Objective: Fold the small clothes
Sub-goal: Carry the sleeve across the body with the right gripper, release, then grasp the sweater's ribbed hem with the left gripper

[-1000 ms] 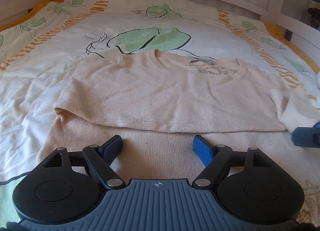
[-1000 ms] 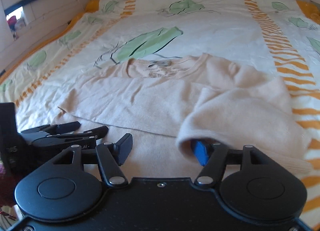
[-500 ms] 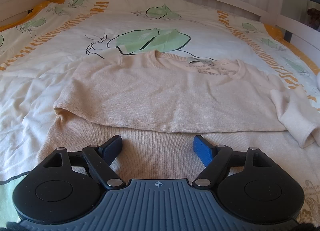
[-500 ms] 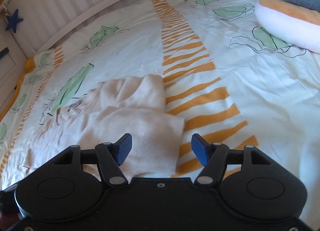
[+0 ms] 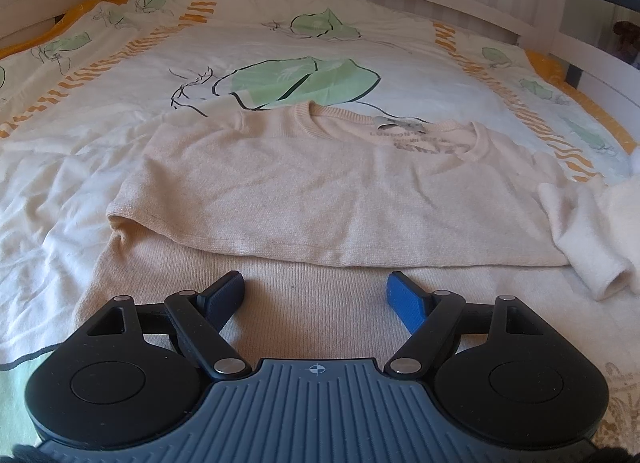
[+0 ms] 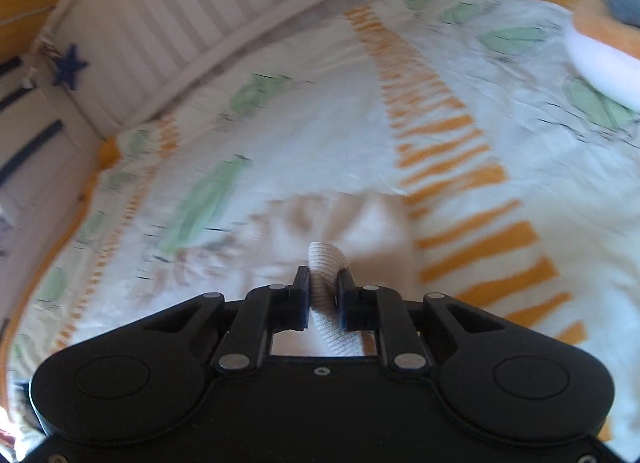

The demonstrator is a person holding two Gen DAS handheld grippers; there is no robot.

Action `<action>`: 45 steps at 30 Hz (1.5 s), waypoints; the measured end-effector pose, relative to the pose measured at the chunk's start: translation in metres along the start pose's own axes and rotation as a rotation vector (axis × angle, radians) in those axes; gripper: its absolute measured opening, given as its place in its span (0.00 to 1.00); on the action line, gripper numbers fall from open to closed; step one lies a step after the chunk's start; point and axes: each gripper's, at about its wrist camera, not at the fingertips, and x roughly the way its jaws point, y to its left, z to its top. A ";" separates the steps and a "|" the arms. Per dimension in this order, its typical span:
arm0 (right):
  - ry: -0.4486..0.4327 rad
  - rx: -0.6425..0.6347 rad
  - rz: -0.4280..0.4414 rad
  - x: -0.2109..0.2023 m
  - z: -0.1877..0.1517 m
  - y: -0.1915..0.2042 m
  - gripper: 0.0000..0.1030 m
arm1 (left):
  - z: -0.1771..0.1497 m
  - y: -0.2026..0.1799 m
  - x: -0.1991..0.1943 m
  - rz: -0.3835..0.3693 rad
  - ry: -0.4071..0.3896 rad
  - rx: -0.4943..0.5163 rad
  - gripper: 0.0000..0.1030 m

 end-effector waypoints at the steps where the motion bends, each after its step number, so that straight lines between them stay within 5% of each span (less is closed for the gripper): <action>1: 0.010 -0.006 0.045 0.003 0.002 0.013 0.21 | 0.001 0.002 0.000 -0.008 0.003 -0.004 0.75; 6: 0.092 -0.045 0.231 0.041 -0.015 0.078 0.22 | 0.006 0.011 -0.006 -0.058 0.038 0.033 0.74; 14: 0.191 -0.187 0.323 0.090 -0.066 0.132 0.35 | 0.003 0.044 -0.030 -0.098 0.066 -0.005 0.73; 16: 0.158 -0.264 0.294 0.079 -0.071 0.133 0.55 | 0.003 0.048 -0.034 -0.105 0.070 -0.003 0.73; 17: 0.135 -0.321 0.255 0.072 -0.074 0.131 0.58 | 0.003 0.050 -0.036 -0.110 0.072 -0.002 0.73; 24: 0.139 -0.626 -0.057 0.040 -0.110 0.100 0.59 | 0.012 0.043 -0.044 -0.153 0.053 -0.001 0.73; 29: 0.179 -0.558 -0.131 0.036 -0.134 0.078 0.62 | 0.021 0.028 -0.047 -0.210 0.033 -0.011 0.73; 37: 0.122 -0.502 -0.159 0.047 -0.134 0.073 0.81 | 0.026 0.016 -0.008 -0.205 0.139 -0.042 0.72; 39: 0.107 -0.499 -0.151 0.052 -0.137 0.069 0.89 | 0.026 0.017 0.001 -0.228 0.165 -0.074 0.63; 43: 0.080 -0.507 -0.120 0.055 -0.143 0.064 0.99 | 0.025 0.014 0.004 -0.225 0.152 -0.066 0.21; 45: 0.078 -0.499 -0.112 0.054 -0.143 0.063 0.99 | 0.029 0.011 0.001 -0.249 0.144 -0.056 0.09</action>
